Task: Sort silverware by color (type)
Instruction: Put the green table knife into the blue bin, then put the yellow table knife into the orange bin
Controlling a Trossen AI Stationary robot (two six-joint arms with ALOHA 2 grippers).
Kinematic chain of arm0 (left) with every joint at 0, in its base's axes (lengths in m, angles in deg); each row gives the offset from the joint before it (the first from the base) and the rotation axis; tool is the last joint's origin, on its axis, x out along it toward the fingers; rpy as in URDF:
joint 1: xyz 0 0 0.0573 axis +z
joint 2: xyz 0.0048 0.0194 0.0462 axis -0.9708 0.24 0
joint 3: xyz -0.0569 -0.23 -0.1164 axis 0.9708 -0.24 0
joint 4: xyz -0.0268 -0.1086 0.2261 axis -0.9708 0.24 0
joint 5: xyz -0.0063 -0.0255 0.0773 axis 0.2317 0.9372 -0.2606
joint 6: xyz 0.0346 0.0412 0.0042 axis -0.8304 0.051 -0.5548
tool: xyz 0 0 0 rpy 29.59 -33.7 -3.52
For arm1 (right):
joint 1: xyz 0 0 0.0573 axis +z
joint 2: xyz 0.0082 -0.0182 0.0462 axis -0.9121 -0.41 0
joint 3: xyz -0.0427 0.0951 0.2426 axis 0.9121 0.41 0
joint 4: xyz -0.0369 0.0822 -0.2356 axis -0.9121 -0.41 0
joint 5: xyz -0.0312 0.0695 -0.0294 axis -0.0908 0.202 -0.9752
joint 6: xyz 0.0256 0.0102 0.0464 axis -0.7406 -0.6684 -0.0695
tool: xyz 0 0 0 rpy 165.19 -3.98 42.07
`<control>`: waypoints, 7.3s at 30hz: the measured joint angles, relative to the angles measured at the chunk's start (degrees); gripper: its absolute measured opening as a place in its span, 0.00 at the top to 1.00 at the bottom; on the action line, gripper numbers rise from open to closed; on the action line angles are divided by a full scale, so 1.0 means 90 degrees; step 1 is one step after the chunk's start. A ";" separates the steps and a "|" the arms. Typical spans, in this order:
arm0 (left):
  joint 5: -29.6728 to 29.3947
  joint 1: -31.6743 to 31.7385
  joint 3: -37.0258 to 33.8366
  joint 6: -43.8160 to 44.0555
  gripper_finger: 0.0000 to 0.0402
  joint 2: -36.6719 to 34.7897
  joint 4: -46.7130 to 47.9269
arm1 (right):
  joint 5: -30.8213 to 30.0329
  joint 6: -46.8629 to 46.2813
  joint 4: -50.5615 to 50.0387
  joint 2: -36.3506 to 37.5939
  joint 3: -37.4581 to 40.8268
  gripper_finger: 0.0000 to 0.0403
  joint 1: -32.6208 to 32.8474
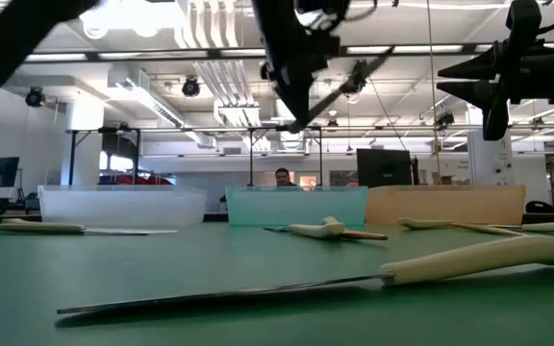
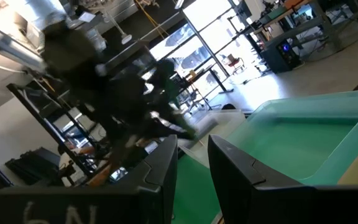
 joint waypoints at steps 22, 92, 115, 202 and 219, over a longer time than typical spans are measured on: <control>0.0049 0.1293 0.0505 -0.0340 0.94 0.1303 0.1289 | 0.0002 0.0000 -0.0001 0.0002 0.0000 0.80 0.0001; 0.2349 0.0090 -0.8841 0.1225 0.87 -0.5058 0.0400 | 0.0000 0.0000 0.0000 -0.0029 0.0000 0.80 0.0002; 0.2014 0.0122 -0.8995 0.1404 0.87 -0.3436 0.0077 | 0.0000 0.0001 0.0000 -0.0029 0.0002 0.80 0.0001; 0.2590 0.0243 -0.6814 0.1424 0.79 -0.3225 -0.0102 | 0.0000 0.0000 0.0000 -0.0034 0.0000 0.80 0.0002; 0.1782 0.0322 -0.7699 -0.0977 0.75 -0.3248 0.0377 | 0.0000 0.0002 0.0000 -0.0036 0.0000 0.80 0.0002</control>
